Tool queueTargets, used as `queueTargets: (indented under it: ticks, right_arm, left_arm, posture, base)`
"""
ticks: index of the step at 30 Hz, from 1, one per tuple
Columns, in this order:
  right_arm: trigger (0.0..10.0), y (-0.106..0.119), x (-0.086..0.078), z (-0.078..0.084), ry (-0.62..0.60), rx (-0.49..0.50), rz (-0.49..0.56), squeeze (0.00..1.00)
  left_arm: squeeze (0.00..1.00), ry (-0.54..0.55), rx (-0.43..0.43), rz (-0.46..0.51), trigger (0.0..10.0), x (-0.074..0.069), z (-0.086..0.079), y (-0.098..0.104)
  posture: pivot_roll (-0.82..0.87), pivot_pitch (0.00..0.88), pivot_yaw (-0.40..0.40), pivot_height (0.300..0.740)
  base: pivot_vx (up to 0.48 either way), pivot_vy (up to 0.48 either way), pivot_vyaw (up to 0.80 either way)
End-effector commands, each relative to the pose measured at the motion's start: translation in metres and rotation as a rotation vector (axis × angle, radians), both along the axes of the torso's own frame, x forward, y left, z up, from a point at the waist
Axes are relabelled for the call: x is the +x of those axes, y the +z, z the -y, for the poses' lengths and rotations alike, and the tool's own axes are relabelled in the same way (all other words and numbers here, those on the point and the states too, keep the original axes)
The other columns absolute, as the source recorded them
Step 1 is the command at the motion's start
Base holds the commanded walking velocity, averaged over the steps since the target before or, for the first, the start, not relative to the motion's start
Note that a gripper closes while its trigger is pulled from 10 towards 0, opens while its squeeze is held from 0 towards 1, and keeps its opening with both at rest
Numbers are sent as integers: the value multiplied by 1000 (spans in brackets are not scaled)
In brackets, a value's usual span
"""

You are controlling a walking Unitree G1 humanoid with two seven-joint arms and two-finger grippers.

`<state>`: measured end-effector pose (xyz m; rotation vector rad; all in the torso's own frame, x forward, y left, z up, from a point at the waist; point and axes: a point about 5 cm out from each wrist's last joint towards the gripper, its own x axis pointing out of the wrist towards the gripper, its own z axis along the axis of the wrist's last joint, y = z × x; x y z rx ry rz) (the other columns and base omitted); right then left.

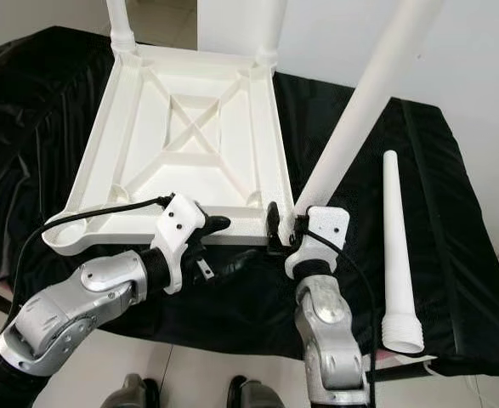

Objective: Building children table

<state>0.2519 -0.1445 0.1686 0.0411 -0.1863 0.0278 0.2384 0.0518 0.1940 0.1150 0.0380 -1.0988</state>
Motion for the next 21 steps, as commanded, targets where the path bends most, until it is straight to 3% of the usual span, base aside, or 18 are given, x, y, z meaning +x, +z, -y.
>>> queueTargets:
  ticks: [1, 11, 12, 16, 21]
  right_arm:
    - [10000, 2, -9, 4, -6, -18, 5, 0]
    - [10000, 2, -39, 10, 12, -10, -13, 0]
    - [0, -1, -45, 8, 33, -10, -29, 0]
    - [0, -5, -56, 6, 81, -3, -53, 0]
    - [0, -6, -56, 6, 153, 22, -73, 0]
  left_arm:
    - [0, -108, 4, -15, 10000, -9, 4, 0]
    - [0, -110, 9, -19, 10000, -9, 2, -1]
    - [0, -111, 9, -20, 10000, -8, 2, -1]
    - [0, -116, 13, -19, 10000, -8, 2, 0]
    - [0, -117, 16, -19, 10000, -8, 1, 0]
  posture:
    - [34, 188, -88, 740]
    - [27, 194, -82, 740]
    - [24, 196, -78, 740]
    - [26, 197, -75, 740]
    - [31, 196, -74, 740]
  base:
    - [0, 0, 0]
    - [0, 0, 0]
    - [0, 0, 0]
    - [0, 0, 0]
    - [0, 0, 0]
